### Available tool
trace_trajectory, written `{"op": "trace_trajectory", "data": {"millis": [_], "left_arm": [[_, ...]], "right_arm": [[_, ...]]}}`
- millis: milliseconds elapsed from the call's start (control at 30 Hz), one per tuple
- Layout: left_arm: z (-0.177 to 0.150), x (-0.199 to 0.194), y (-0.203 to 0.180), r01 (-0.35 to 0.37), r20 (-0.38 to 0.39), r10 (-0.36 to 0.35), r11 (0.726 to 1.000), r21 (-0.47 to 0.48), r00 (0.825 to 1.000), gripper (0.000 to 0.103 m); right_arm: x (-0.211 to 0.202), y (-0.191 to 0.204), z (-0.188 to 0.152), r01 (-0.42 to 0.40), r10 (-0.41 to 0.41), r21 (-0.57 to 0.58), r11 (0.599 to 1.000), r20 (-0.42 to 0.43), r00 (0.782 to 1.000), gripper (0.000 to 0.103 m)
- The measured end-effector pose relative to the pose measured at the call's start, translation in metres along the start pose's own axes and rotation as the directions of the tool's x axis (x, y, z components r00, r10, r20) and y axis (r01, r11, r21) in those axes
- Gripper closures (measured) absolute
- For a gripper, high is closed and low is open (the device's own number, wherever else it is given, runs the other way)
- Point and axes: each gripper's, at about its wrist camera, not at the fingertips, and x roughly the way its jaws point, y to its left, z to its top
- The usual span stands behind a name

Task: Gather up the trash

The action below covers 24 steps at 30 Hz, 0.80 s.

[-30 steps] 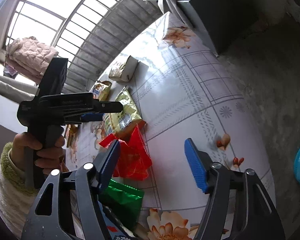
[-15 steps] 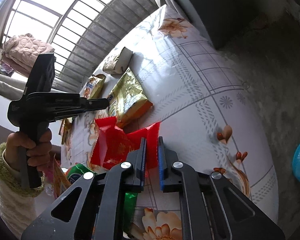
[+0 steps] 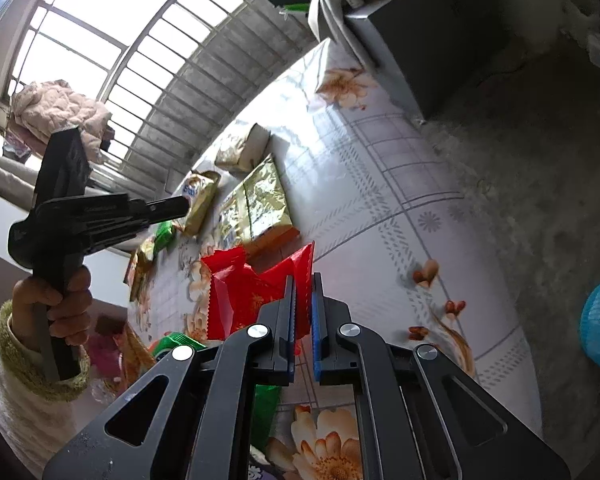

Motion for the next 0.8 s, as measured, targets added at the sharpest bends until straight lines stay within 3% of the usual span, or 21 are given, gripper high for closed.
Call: {"op": "trace_trajectory", "data": {"millis": [200, 267, 367, 433, 467, 500, 600, 733, 800], "left_arm": [[-0.009, -0.029, -0.012, -0.011, 0.052, 0.009, 0.999, 0.047, 0.999, 0.103], [-0.010, -0.026, -0.016, 0.002, 0.028, -0.003, 0.999, 0.038, 1.000, 0.103], [-0.009, -0.007, -0.018, 0.032, -0.069, -0.035, 0.998, -0.046, 0.997, 0.100], [-0.006, 0.007, -0.018, 0.031, -0.116, -0.042, 0.995, -0.095, 0.992, 0.081], [-0.005, 0.014, -0.019, 0.028, -0.139, -0.044, 0.993, -0.117, 0.989, 0.055], [-0.002, 0.021, -0.021, 0.027, -0.160, -0.050, 0.990, -0.139, 0.986, 0.037], [0.005, 0.036, -0.031, -0.004, -0.176, -0.026, 0.986, -0.168, 0.984, 0.025], [0.016, 0.060, -0.043, -0.042, -0.230, -0.005, 0.979, -0.200, 0.973, 0.020], [0.020, 0.071, -0.049, -0.091, -0.242, 0.046, 0.980, -0.178, 0.969, 0.019]], "right_arm": [[-0.018, -0.005, -0.001, 0.000, 0.000, 0.018, 1.000, 0.035, 0.999, 0.098], [-0.024, -0.006, -0.003, 0.000, -0.001, 0.023, 1.000, 0.047, 0.999, 0.098], [-0.034, -0.009, -0.007, 0.008, -0.011, 0.033, 0.999, 0.069, 0.998, 0.098], [-0.041, -0.013, -0.011, 0.011, -0.015, 0.041, 0.999, 0.081, 0.997, 0.098], [-0.044, -0.015, -0.013, 0.014, -0.018, 0.046, 0.999, 0.086, 0.996, 0.098], [-0.048, -0.018, -0.015, 0.016, -0.021, 0.050, 0.999, 0.092, 0.996, 0.098], [-0.054, -0.024, -0.019, 0.024, -0.030, 0.059, 0.998, 0.101, 0.994, 0.098], [-0.056, -0.038, -0.021, 0.029, -0.038, 0.087, 0.996, 0.102, 0.994, 0.098], [-0.055, -0.045, -0.020, 0.026, -0.036, 0.102, 0.994, 0.099, 0.994, 0.098]]}}
